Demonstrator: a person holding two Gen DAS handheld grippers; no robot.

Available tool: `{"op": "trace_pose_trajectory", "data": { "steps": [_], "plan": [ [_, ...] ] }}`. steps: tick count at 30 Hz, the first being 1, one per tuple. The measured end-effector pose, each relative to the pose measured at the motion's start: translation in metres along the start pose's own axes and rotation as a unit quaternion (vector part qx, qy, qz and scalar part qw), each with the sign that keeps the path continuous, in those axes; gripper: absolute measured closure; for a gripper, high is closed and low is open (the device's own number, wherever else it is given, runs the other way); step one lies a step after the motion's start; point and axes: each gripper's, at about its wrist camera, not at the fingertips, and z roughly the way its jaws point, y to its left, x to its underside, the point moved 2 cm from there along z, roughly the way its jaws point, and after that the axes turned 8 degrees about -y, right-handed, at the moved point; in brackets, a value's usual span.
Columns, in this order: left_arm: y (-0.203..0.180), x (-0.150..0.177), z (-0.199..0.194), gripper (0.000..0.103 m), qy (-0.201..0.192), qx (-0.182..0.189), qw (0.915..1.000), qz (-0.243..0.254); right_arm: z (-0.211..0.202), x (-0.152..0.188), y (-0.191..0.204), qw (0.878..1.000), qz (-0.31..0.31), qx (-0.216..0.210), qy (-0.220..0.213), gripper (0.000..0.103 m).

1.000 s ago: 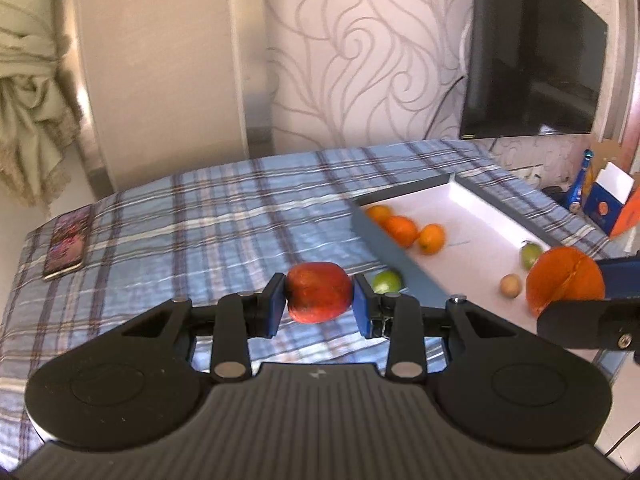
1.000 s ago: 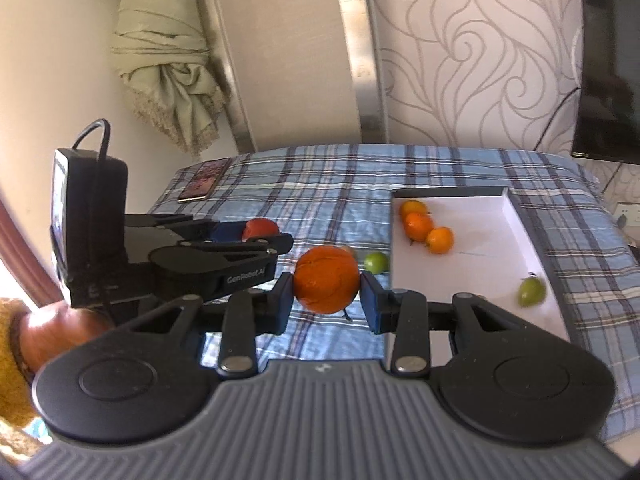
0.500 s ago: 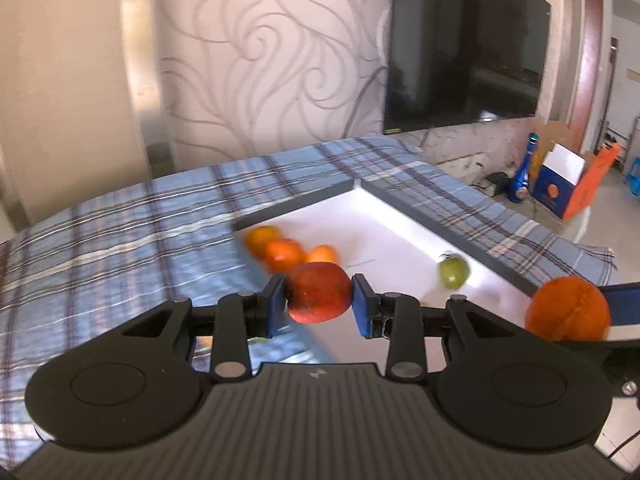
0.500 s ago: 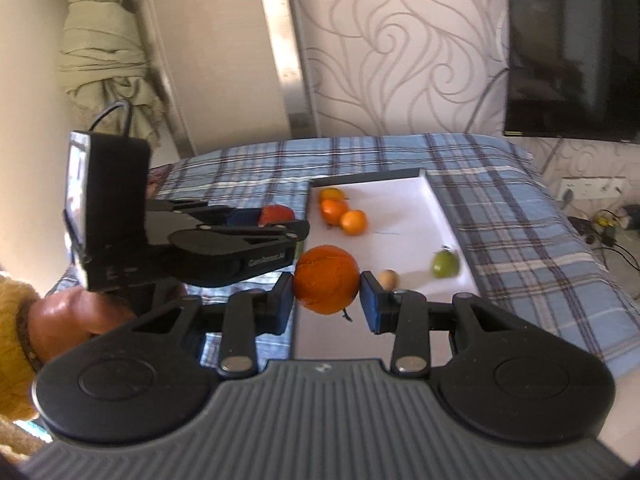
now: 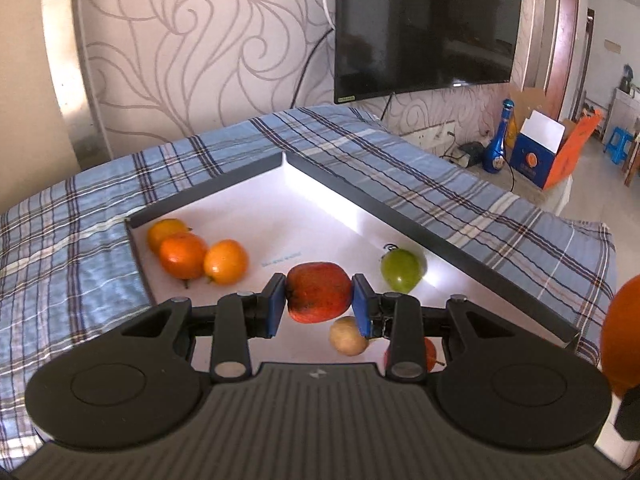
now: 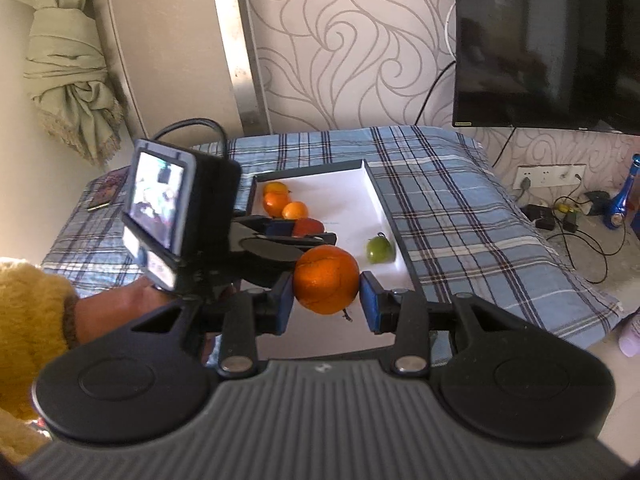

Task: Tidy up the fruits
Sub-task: 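Lower the red apple into the white box and open the left gripper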

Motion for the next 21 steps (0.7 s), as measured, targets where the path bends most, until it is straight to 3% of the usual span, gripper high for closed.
{"op": "trace_pose_trajectory", "data": {
  "steps": [4,8,21],
  "plan": [
    [-0.005,0.000,0.002,0.059,-0.005,0.001,0.9999,0.013,0.000,0.001,-0.002,1.000,0.000,0.005,0.004,0.064],
    [-0.005,-0.002,-0.002,0.040,-0.015,-0.002,0.9998,0.014,0.001,0.002,-0.004,1.000,0.004,0.008,0.008,0.064],
    [0.026,-0.010,-0.059,0.039,-0.049,-0.028,0.9984,-0.008,0.028,0.002,-0.001,1.000,0.014,-0.004,0.017,0.064]
  ]
}}
